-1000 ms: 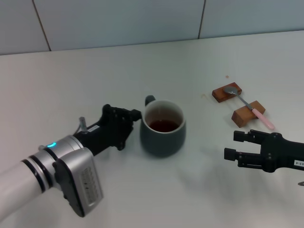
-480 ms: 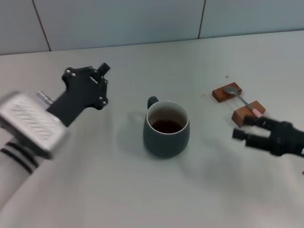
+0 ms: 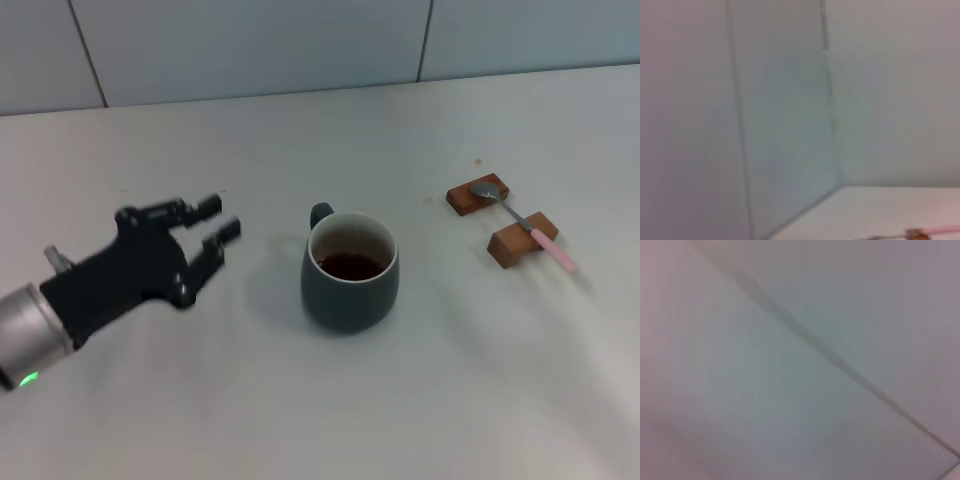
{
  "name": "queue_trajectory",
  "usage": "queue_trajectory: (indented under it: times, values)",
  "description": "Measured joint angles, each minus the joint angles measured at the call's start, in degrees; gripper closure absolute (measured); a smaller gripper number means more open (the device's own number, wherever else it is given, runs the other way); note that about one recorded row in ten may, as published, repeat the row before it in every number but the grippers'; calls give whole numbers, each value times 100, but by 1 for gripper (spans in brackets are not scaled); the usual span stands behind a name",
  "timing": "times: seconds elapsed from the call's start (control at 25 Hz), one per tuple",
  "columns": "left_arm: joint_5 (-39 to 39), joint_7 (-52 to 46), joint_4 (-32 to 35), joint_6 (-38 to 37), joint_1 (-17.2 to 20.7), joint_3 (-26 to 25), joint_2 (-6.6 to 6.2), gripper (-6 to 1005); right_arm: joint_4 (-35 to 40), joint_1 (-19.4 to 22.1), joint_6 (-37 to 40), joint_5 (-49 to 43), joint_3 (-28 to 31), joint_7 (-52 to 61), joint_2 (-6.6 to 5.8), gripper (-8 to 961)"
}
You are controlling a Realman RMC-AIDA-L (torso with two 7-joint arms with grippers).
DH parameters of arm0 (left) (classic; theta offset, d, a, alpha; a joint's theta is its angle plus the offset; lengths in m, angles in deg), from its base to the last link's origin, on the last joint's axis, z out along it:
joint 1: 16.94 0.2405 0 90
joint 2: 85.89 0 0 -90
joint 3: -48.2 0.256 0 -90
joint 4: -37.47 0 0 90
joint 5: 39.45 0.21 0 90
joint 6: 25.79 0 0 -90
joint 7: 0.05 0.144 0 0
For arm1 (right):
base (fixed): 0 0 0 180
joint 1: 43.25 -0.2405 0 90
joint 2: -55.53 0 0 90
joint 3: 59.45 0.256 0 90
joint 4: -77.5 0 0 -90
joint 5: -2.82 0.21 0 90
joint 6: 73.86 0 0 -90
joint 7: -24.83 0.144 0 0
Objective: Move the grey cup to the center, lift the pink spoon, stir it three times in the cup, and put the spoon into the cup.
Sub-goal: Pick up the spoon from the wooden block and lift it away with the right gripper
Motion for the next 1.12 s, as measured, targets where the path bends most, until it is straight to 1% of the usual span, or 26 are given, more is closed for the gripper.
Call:
queue_trajectory:
  times: [0.04,0.08,0.16,0.24,0.28,0.36,0.4,0.44,0.56,0.64,0.8,1.0,1.12]
  values:
    - [8,-250,207,-106,84,311,0,793,-166,112,-82,0,203,331,11,146]
    - [8,-250,207,-106,84,311,0,752,-166,112,-82,0,203,331,11,146]
    - [7,-530,469,-151,177,587,2,670,-206,192,-278,-7,256,752,62,147]
    - [6,-768,662,-157,238,817,14,624,-310,233,-558,-118,234,1047,97,147]
    - [6,-876,733,-157,255,938,17,601,-310,233,-558,-118,234,1047,97,147]
    - [6,-876,733,-157,255,938,17,554,-420,226,-706,-215,231,1057,106,147]
    - [6,-1046,821,-146,265,1120,19,531,-468,217,-784,-266,229,1057,113,147]
    - [2,-1110,858,-117,270,1180,26,508,-533,192,-915,-316,204,1046,138,148]
    - [-14,-1115,860,-88,279,1191,29,439,-585,154,-1053,-351,175,1040,159,148]
    - [-33,-1186,858,-61,287,1182,29,371,-733,126,-1289,-372,183,1026,166,148]
    - [-41,-1270,874,-69,289,1191,27,236,-838,97,-1479,-375,188,1032,168,149]
    - [-41,-1275,877,-57,258,1198,25,209,-875,10,-1689,-380,176,1138,164,150]
    - [-41,-1276,879,-54,251,1200,25,211,-924,-20,-1853,-383,177,1280,161,150]
